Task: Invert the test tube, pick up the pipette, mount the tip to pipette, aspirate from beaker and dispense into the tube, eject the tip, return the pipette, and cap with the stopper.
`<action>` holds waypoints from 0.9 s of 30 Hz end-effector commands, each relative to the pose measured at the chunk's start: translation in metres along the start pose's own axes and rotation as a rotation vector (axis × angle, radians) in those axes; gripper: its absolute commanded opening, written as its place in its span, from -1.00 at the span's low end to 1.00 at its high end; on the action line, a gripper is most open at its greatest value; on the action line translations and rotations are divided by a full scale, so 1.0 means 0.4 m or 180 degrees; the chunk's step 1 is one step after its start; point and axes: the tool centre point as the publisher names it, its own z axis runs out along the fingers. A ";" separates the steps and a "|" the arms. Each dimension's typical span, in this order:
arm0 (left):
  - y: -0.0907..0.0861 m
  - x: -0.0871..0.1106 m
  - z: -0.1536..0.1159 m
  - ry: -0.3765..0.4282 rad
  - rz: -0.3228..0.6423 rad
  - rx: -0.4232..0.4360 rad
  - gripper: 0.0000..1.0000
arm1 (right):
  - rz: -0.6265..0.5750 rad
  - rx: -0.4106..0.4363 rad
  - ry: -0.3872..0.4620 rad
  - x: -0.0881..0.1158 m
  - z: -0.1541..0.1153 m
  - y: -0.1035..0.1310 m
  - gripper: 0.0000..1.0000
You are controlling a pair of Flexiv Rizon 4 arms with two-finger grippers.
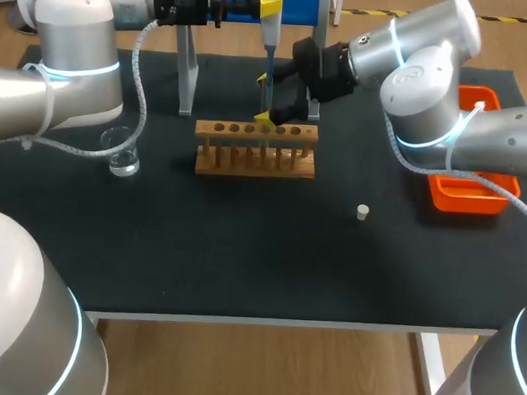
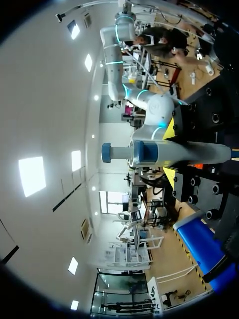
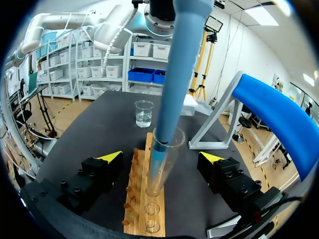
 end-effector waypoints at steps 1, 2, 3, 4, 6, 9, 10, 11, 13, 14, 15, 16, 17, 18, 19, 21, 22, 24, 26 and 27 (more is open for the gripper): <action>0.002 -0.003 0.000 0.0013 0.0003 0.0006 -1.00 | -0.0008 -0.0037 -0.0017 0.000 -0.039 0.001 1.00; 0.002 -0.003 0.000 0.0013 0.0003 0.0006 -1.00 | -0.0007 -0.0043 -0.0029 -0.002 -0.048 -0.001 1.00; 0.002 -0.003 0.000 0.0013 0.0003 0.0006 -1.00 | -0.0002 -0.0046 -0.0042 -0.004 -0.056 -0.004 1.00; 0.002 -0.003 0.000 0.0013 0.0003 0.0006 -1.00 | 0.0004 -0.0049 -0.0057 -0.006 -0.066 -0.006 1.00; 0.002 -0.003 0.000 0.0013 0.0003 0.0006 -1.00 | 0.0024 -0.0051 -0.0093 -0.010 -0.084 -0.014 1.00; 0.002 -0.003 0.000 0.0013 0.0003 0.0006 -1.00 | 0.0056 -0.0060 -0.0127 -0.016 -0.110 -0.025 1.00; 0.002 -0.003 0.000 0.0013 0.0003 0.0006 -1.00 | 0.0064 -0.0061 -0.0140 -0.017 -0.120 -0.030 1.00; 0.002 -0.003 0.000 0.0013 0.0003 0.0006 -1.00 | 0.0087 -0.0071 -0.0144 -0.018 -0.131 -0.034 1.00; 0.002 -0.003 0.000 0.0013 0.0003 0.0006 -1.00 | 0.0100 -0.0099 -0.0139 -0.017 -0.149 -0.039 1.00; 0.002 -0.003 0.000 0.0013 0.0003 0.0006 -1.00 | 0.0122 -0.0134 -0.0118 -0.016 -0.162 -0.040 1.00; 0.002 -0.003 0.000 0.0013 0.0003 0.0006 -1.00 | 0.0146 -0.0154 -0.0103 -0.015 -0.168 -0.041 1.00; 0.002 -0.003 0.000 0.0013 0.0003 0.0006 -1.00 | 0.0151 -0.0161 -0.0100 -0.014 -0.180 -0.041 1.00; 0.002 -0.003 0.000 0.0013 0.0003 0.0006 -1.00 | 0.0148 -0.0164 -0.0104 -0.012 -0.189 -0.041 1.00; 0.002 -0.003 0.000 0.0013 0.0003 0.0006 -1.00 | 0.0162 -0.0192 -0.0099 -0.011 -0.196 -0.042 1.00; 0.002 -0.003 0.000 0.0013 0.0003 0.0006 -1.00 | 0.0191 -0.0228 -0.0126 -0.011 -0.215 -0.040 1.00; 0.002 -0.003 0.000 0.0013 0.0003 0.0006 -1.00 | 0.0198 -0.0279 -0.0181 -0.014 -0.243 -0.035 1.00; 0.002 -0.003 0.000 0.0013 0.0003 0.0006 -1.00 | 0.0261 -0.0339 -0.0218 -0.018 -0.269 -0.029 1.00; 0.002 -0.003 0.000 0.0013 0.0003 0.0006 -1.00 | 0.0299 -0.0453 -0.0269 -0.026 -0.312 -0.011 1.00; 0.002 -0.003 0.000 0.0013 0.0003 0.0006 -1.00 | 0.0334 -0.0568 -0.0353 -0.037 -0.361 0.016 1.00; 0.002 -0.003 0.000 0.0013 0.0003 0.0006 -1.00 | 0.0355 -0.0626 -0.0386 -0.043 -0.383 0.029 1.00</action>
